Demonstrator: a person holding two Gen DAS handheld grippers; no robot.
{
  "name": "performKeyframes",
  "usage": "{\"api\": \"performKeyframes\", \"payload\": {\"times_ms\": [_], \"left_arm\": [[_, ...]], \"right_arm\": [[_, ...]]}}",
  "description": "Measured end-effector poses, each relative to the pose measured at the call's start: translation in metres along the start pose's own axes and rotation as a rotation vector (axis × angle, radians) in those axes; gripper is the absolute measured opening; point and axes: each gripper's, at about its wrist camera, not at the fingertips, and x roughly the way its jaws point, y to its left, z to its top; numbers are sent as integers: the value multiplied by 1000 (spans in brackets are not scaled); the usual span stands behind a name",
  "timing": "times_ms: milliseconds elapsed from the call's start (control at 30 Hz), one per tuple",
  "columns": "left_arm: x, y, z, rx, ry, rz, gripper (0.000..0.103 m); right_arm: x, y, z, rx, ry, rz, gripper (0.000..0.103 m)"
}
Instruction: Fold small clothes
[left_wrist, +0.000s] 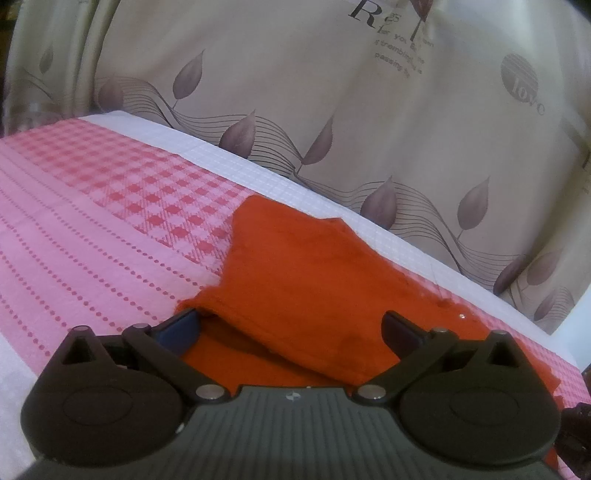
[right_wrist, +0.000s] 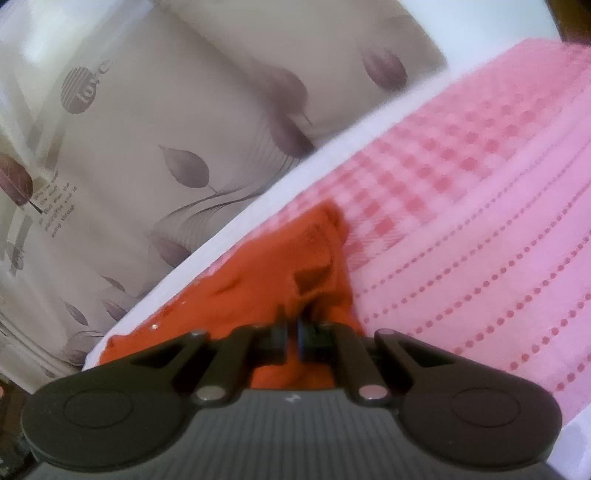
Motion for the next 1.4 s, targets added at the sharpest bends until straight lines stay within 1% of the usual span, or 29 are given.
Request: {"api": "performKeyframes", "payload": {"times_ms": [67,100,133,167,267,333,367,400,433,467,533,600,700,733,767,800,867,933,1033,1100,1233,1300,1367,1400], "left_arm": [[-1,0,0,14,12,-4,103],[-3,-1,-1,28,23,4,103],[-8,-1,-3,47,29,13,103],[-16,2,-6,67,31,6,103],[-44,13,-18,113,51,-40,103],[-62,20,-24,154,78,-68,103],[-71,24,-28,185,98,-78,103],[-79,27,-31,213,116,-91,103],[-88,31,-35,232,127,-105,103],[-100,35,-40,260,133,-127,103],[-124,42,-53,348,136,-157,103],[-146,47,-69,451,141,-165,103],[-180,63,-100,600,166,-169,103],[-187,68,-108,633,170,-165,103],[-201,77,-113,638,134,-174,103],[-210,84,-114,640,128,-170,103],[-221,96,-112,627,164,-170,103],[-227,109,-105,568,193,-168,103],[-233,124,-95,464,232,-224,103],[-233,124,-94,435,254,-265,103],[-232,113,-103,456,267,-310,103],[-231,108,-105,440,272,-349,103],[-230,105,-107,440,288,-386,103],[-229,101,-109,460,288,-386,99]], "right_arm": [[-9,-6,1,44,28,20,5],[-21,-6,-1,67,34,18,7],[-39,-4,-6,77,17,24,8],[-56,-3,-12,68,3,52,10],[-114,1,-39,-2,4,145,13],[-157,-3,-63,-31,2,219,22],[-174,-4,-72,-39,5,248,37],[-192,-8,-83,-45,3,268,58],[-209,-12,-95,-44,-8,270,69],[-224,-18,-106,-41,-21,270,79],[-248,-27,-123,-32,-31,290,78],[-268,-32,-136,-32,-41,291,78],[-286,-29,-147,-78,-47,282,79],[-290,-27,-151,-99,-48,270,79],[-292,-26,-154,-111,-51,262,79],[-295,-25,-157,-118,-52,260,79],[-295,-27,-160,-112,-49,259,79],[-296,-28,-162,-110,-49,252,79],[-296,-27,-165,-139,-48,217,79],[-294,-27,-169,-152,-42,207,79],[-292,-28,-177,-207,-27,148,79],[-291,-30,-181,-215,-3,142,79],[-290,-33,-185,-220,-2,137,79],[-289,-34,-186,-223,-2,140,79]]}}
